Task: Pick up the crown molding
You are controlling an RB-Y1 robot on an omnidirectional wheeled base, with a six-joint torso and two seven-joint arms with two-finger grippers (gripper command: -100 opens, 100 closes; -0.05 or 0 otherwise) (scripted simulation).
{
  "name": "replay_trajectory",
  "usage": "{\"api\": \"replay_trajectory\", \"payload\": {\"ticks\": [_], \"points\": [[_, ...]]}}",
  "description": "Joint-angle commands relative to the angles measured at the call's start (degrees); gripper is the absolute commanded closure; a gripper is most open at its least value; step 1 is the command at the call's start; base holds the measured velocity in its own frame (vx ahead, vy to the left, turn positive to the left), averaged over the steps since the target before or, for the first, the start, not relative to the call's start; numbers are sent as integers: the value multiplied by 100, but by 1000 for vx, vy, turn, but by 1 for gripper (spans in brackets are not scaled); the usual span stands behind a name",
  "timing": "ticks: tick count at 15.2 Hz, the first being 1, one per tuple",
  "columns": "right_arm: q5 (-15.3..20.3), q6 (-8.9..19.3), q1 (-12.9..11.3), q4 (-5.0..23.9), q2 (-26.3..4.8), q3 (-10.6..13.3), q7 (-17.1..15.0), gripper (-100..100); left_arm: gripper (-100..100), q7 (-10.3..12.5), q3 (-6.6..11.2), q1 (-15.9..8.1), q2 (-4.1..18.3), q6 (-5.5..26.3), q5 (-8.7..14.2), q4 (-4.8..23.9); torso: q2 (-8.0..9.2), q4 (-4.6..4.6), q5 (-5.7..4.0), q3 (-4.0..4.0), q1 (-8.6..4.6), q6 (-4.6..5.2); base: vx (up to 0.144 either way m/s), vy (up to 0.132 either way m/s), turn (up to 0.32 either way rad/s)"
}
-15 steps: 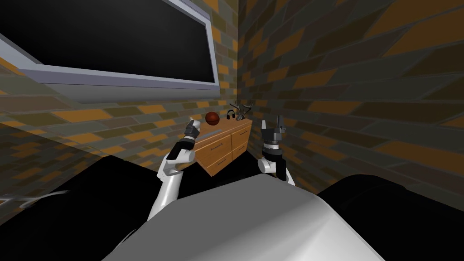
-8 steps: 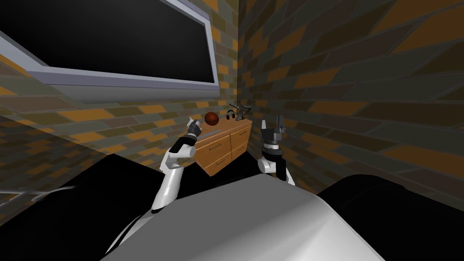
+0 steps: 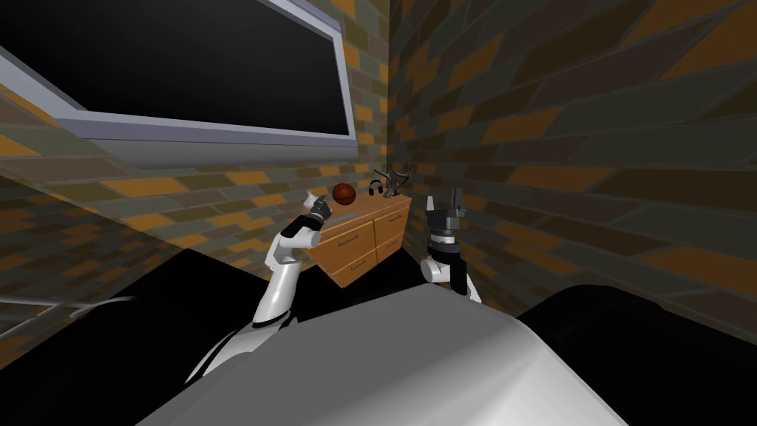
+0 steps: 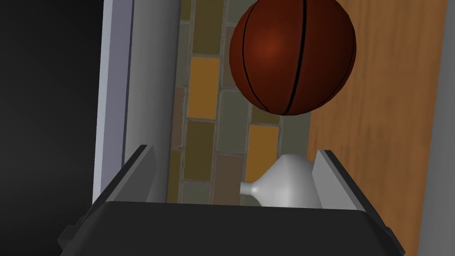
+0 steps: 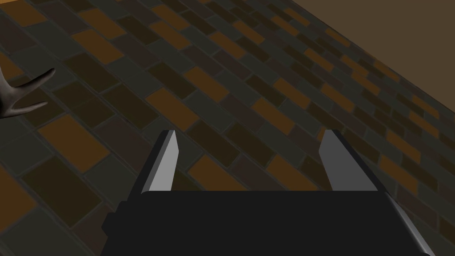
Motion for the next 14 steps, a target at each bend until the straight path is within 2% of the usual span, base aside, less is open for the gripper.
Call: {"api": "replay_trajectory", "payload": {"ticks": [1,4,5,8,9,12,13,14], "points": [[0,0,0,0,0,0,0,0,-100,102,-36,-286,108,286,128,259,0,0,0,0,0,0,29,-60,52],[0,0,0,0,0,0,0,0,-100,102,-36,-340,108,596,128,259,-8,-1,-1,-4,-4,0,24,-61,35],[0,0,0,0,0,0,0,0,-100,195,-76,-596,192,746,242,503,-3,-1,1,-2,4,0,19,-48,40],[0,0,0,0,0,0,0,0,-100,195,-76,-634,192,1069,242,503,-7,-1,0,-4,-1,0,22,-59,36],[0,0,0,0,0,0,0,0,-100,285,-117,-894,269,1234,360,751,-3,-1,1,-2,3,0,30,-56,55],[0,0,0,0,0,0,0,0,-100,285,-117,-915,269,1539,360,751,-9,-2,0,-5,-3,0,28,-61,28],[0,0,0,0,0,0,0,0,-100,373,-160,-1178,341,1700,483,1002,-5,-1,1,-3,3,0,24,-55,39],[0,0,0,0,0,0,0,0,-100,373,-160,-1181,341,1815,483,1002,-7,-1,1,-4,1,0,36,-70,63]]}}
